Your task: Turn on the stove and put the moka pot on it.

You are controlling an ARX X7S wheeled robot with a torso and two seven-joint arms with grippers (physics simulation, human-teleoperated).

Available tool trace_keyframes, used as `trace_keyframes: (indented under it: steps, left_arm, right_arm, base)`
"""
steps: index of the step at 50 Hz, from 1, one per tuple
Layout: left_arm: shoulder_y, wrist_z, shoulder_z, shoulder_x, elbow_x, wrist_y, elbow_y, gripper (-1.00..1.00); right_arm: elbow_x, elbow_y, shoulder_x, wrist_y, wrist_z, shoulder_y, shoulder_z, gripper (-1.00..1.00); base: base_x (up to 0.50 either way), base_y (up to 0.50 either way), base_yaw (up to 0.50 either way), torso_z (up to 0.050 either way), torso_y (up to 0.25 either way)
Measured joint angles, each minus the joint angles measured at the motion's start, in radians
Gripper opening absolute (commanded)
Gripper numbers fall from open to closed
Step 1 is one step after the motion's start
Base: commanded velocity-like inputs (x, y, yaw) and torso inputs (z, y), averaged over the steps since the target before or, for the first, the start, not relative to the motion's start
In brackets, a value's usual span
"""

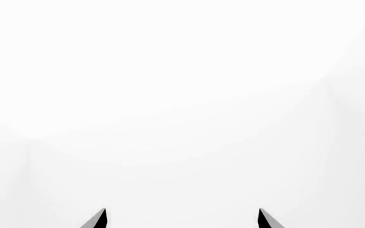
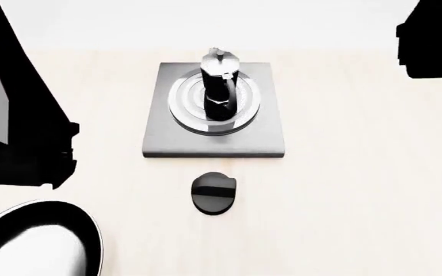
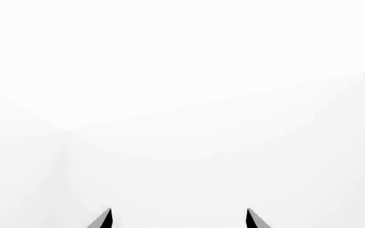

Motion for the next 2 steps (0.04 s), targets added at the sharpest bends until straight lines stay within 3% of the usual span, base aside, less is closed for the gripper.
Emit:
trace_keyframes:
  steps: [2]
  left_arm:
    - [-0.037, -0.032, 0.059, -0.03, 0.002, 0.028, 0.002, 1.0]
  right_arm:
    - [-0.014, -0.03, 0.027, 0.006, 0.013, -0.005, -0.002, 1.0]
  base:
    - [0.0, 0.0, 0.0, 0.0, 0.0]
